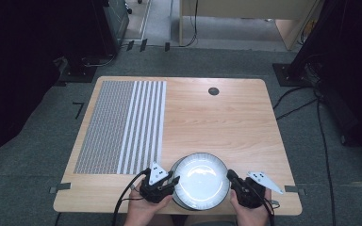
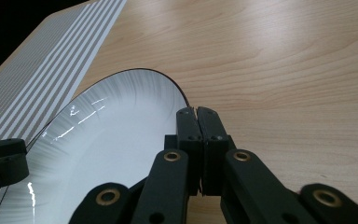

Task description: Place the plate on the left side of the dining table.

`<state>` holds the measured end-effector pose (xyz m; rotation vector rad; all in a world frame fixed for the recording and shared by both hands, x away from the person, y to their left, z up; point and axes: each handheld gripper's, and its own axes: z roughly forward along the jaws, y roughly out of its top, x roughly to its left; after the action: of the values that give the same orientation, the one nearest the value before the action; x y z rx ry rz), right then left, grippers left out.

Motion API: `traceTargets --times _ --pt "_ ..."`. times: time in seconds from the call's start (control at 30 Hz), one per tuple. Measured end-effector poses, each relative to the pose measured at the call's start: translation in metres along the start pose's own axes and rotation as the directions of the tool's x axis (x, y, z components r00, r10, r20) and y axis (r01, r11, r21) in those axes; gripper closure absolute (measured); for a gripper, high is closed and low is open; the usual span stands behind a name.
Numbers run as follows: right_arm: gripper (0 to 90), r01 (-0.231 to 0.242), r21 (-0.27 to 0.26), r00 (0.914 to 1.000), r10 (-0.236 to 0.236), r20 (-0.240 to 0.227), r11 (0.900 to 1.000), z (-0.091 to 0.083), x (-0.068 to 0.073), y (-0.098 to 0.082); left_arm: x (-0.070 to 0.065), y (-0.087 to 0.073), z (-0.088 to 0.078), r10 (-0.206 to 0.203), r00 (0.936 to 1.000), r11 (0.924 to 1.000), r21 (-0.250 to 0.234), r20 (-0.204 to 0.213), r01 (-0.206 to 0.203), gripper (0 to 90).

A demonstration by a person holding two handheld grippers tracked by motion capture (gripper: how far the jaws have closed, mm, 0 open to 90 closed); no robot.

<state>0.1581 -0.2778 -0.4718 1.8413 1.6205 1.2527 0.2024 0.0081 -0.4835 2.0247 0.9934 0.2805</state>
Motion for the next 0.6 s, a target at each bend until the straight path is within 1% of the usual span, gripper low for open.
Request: traceTargets --times 0.03,0.13,0.2,0.27,0.3,0.33,0.37,0.4,0.43,0.53,0.57,0.6 --pt "89.6 -0.006 0.0 1.0 0.006 0.004 1.0 -0.001 0.0 0.0 0.0 0.0 0.001 -0.001 1.0 1.0 0.003 0.002 0.001 67.1" --pt "89.5 -0.003 -0.004 1.0 0.003 0.009 1.0 -0.002 -0.001 -0.001 -0.002 0.001 0.005 -0.001 0.9999 0.9997 0.025 0.01 0.001 66.5" --pt "89.2 0.002 -0.007 1.0 -0.002 0.009 1.0 -0.003 -0.002 -0.003 -0.002 0.001 0.007 -0.001 1.0 0.9997 0.026 0.006 0.001 66.1" --pt "88.7 -0.005 -0.011 1.0 0.005 -0.002 1.0 -0.003 -0.003 -0.004 -0.002 0.002 0.008 -0.001 1.0 0.9996 0.029 0.006 0.001 66.0" --pt "84.4 -0.004 -0.013 1.0 0.004 -0.009 1.0 -0.003 -0.004 -0.005 -0.001 0.002 0.008 -0.002 1.0 0.9996 0.029 0.005 0.002 66.0" --pt "75.0 0.004 -0.007 0.9999 -0.004 0.012 1.0 -0.001 -0.005 -0.006 -0.001 0.002 0.009 -0.006 1.0 0.9996 0.029 0.005 0.006 65.9" --pt "75.0 0.004 -0.007 0.9999 -0.004 0.012 1.0 -0.001 -0.005 -0.006 -0.001 0.002 0.009 -0.006 1.0 0.9996 0.029 0.005 0.006 65.9" --pt "73.6 0.011 0.004 0.9998 -0.011 0.014 1.0 0.0 -0.005 -0.007 -0.002 0.003 0.01 -0.005 1.0 0.9995 0.03 0.0 0.005 65.9" --pt "72.0 -0.002 0.035 1.0 0.002 0.0 0.999 0.002 -0.006 -0.009 -0.002 0.003 0.01 -0.004 1.0 0.9995 0.031 -0.001 0.004 65.6" --pt "71.1 -0.029 0.065 0.9994 0.03 -0.014 0.997 0.004 -0.007 -0.011 -0.002 0.004 0.011 -0.006 1.0 0.9995 0.031 -0.002 0.006 65.1" --pt "71.5 -0.054 0.076 0.9982 0.056 -0.023 0.996 0.004 -0.008 -0.012 -0.002 0.004 0.011 -0.006 1.0 0.9995 0.032 -0.002 0.006 65.1" --pt "72.2 -0.089 0.091 0.9953 0.092 -0.031 0.992 0.004 -0.009 -0.012 -0.002 0.004 0.012 -0.005 1.0 0.9995 0.032 -0.002 0.005 65.0"
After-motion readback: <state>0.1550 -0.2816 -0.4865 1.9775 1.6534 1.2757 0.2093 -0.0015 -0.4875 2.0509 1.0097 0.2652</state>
